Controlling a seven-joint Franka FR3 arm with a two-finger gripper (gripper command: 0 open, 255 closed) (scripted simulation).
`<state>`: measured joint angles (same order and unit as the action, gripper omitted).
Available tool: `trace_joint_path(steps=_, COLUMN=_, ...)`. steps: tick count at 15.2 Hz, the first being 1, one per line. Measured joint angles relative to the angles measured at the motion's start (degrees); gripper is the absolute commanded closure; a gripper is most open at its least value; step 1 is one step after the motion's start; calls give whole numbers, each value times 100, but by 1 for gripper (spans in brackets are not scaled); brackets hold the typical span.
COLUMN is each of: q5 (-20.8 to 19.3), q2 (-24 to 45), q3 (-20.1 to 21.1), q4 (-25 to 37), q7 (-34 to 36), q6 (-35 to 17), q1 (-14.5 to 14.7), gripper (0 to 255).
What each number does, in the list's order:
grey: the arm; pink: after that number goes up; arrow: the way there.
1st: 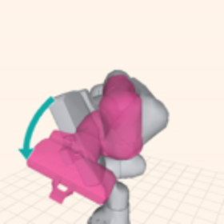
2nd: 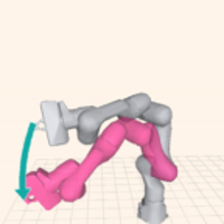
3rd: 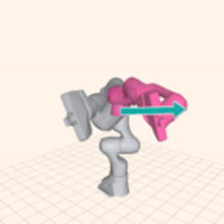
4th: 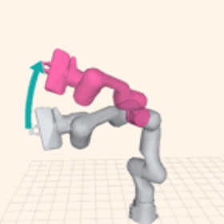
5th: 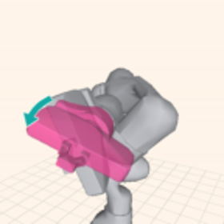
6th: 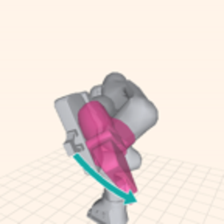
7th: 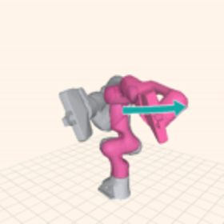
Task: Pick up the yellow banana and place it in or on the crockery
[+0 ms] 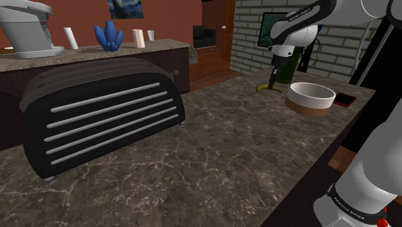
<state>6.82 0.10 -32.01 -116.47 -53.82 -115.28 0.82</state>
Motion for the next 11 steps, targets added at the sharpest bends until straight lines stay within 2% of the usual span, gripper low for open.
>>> trace_joint_path(steps=5, q5=-12, q2=-17, q3=3, q4=21, q7=14, q6=35, q1=3, gripper=255)
trace_joint_path(steps=11, q5=-102, q2=-143, q3=8, q4=321, q7=100, q6=431, q1=6, gripper=255)
